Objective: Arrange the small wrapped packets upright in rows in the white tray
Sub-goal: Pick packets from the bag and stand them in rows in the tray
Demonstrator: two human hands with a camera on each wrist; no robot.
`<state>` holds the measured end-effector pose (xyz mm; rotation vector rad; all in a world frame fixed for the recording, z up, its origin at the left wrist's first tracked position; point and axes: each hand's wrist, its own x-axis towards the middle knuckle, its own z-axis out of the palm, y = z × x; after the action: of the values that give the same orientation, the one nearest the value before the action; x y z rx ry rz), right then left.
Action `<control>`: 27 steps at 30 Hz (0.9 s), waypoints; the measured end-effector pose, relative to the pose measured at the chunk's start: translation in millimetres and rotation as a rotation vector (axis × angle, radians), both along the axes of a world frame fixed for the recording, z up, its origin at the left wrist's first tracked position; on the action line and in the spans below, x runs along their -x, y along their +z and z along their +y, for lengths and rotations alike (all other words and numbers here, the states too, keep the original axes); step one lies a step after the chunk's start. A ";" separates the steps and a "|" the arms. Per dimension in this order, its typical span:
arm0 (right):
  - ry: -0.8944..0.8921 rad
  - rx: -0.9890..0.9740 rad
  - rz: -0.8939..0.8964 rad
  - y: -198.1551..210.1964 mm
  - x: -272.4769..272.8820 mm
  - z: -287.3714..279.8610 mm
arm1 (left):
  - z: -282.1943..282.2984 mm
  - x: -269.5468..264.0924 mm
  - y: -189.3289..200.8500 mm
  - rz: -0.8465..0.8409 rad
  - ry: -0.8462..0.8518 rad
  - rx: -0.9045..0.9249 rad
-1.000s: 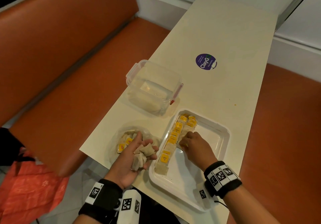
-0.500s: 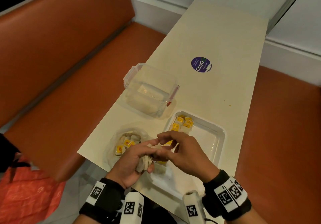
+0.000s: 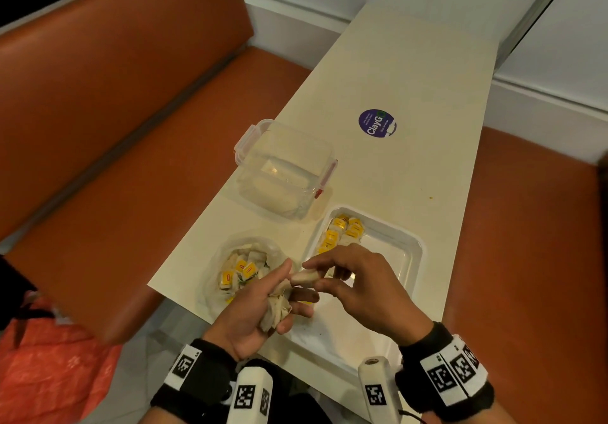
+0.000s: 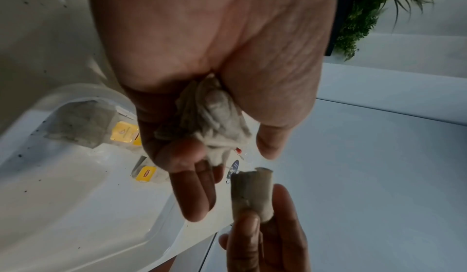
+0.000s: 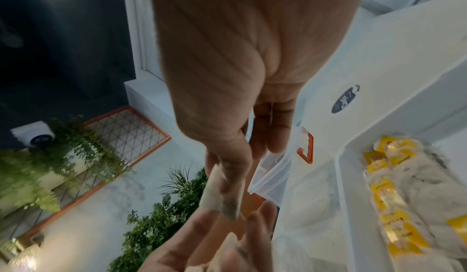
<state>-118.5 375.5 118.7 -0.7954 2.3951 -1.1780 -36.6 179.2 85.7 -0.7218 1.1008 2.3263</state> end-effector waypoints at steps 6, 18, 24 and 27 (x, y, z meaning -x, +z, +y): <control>0.075 -0.006 0.137 4.7 -4.1 7.0 | 5.7 -7.8 -3.0 0.014 -0.007 -0.054; -0.032 0.186 -0.140 18.8 -18.4 18.8 | 7.3 -13.9 -1.1 0.055 0.005 -0.095; -0.112 0.281 -0.283 14.1 -20.9 13.1 | 8.7 -13.3 0.1 0.052 0.024 -0.063; -0.067 0.293 -0.323 12.7 -17.2 13.6 | 8.4 -13.5 2.6 0.082 0.009 -0.083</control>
<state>-101.3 389.2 131.4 -0.5571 2.0283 -1.5761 -23.1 187.6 88.2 -0.6067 1.0312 2.4130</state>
